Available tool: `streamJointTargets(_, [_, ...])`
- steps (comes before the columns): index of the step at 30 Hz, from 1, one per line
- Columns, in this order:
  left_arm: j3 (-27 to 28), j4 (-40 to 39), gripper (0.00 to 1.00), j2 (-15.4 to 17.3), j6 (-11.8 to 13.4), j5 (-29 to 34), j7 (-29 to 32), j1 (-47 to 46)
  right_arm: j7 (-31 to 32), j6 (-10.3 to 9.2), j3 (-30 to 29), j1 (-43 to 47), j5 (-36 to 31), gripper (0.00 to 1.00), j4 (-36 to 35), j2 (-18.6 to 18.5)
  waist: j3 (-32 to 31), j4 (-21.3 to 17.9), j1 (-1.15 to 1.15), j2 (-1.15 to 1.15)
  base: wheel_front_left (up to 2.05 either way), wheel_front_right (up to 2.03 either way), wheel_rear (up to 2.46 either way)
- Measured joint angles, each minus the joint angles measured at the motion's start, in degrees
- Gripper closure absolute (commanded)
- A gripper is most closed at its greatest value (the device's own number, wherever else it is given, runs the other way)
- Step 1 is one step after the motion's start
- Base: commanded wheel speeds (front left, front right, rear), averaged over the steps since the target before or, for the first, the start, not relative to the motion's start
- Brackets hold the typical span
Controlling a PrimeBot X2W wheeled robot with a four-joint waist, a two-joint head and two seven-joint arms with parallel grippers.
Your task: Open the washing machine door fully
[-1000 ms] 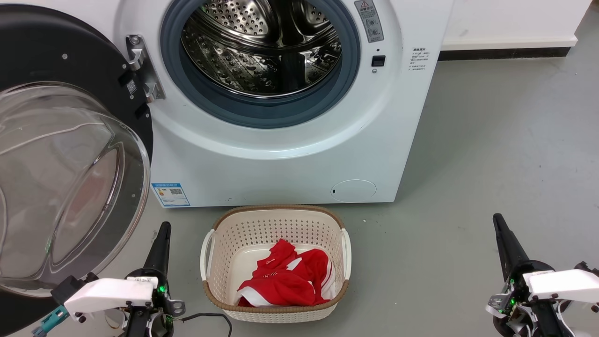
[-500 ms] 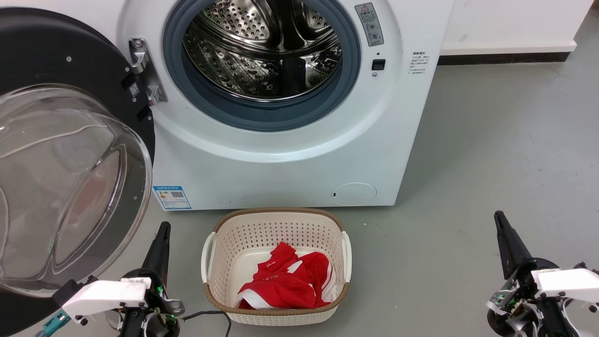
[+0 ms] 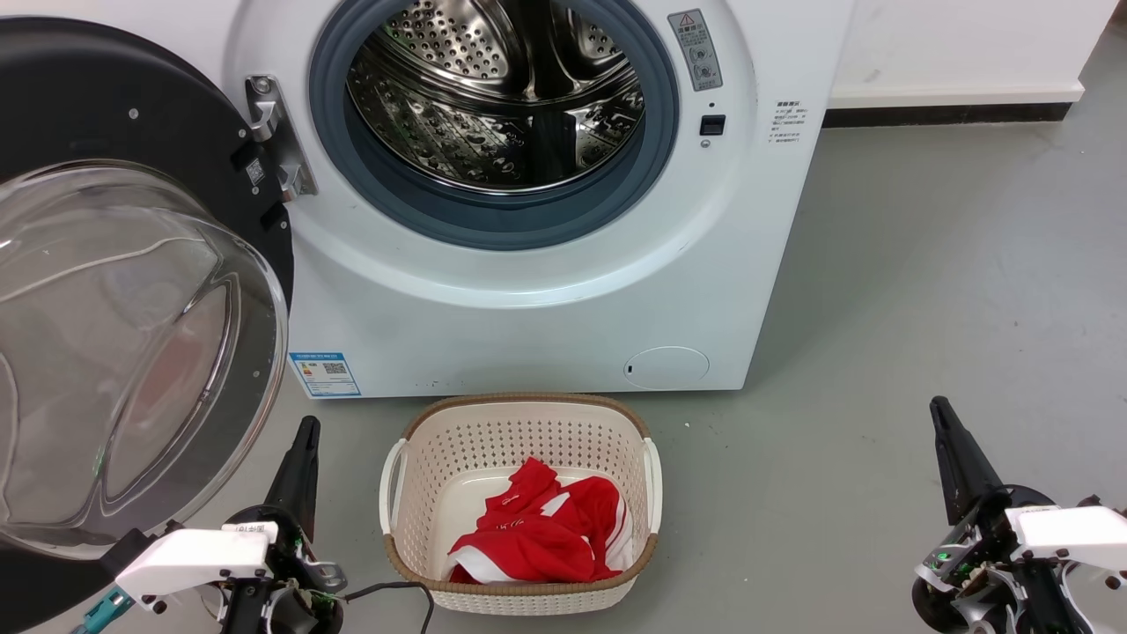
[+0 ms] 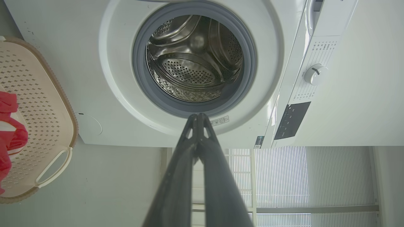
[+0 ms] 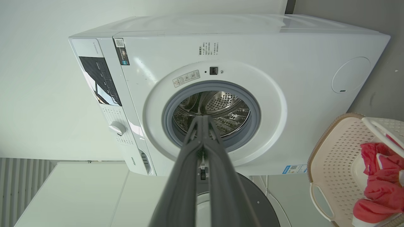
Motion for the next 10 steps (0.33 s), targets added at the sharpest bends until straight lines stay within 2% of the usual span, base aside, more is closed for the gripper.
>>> streamJointTargets(10, [0.0, 0.0, 1.0, 0.0, 0.0, 0.0, 0.0, 0.0, 0.2, 0.0, -0.2, 0.0, -0.1, 1.0, 0.0, 0.2, 0.0, 0.0, 0.0, 0.0, 0.0, 0.0, 0.0])
